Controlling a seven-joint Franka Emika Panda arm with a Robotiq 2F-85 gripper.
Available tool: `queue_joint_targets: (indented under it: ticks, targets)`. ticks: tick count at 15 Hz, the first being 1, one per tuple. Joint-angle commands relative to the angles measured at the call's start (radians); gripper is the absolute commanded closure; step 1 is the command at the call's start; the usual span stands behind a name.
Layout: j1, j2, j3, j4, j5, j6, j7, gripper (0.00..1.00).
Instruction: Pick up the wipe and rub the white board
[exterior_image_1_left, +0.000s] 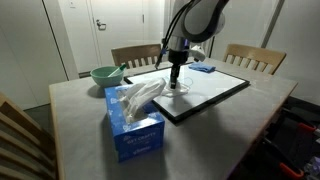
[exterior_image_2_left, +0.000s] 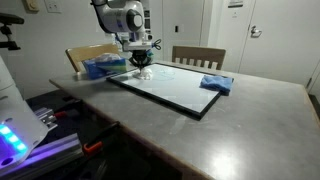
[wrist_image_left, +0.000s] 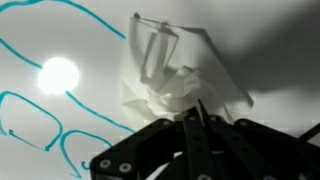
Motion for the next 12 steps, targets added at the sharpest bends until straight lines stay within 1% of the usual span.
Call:
queue_joint_targets:
  ticks: [1,3,4,6,8,12]
  targets:
    - [-0.056,0.076,0.053,0.022,0.06,0.025,-0.062,1.0]
    - [-0.091,0.111,0.084,0.047,0.098,0.016,-0.1,1.0]
    - [-0.099,0.121,0.088,0.057,0.108,0.009,-0.111,1.0]
    - [-0.103,0.135,0.078,0.085,0.112,-0.017,-0.113,1.0]
    - [-0.093,0.146,0.051,0.118,0.096,-0.055,-0.094,1.0]
    - [-0.081,0.185,0.025,0.202,0.085,-0.141,-0.09,1.0]
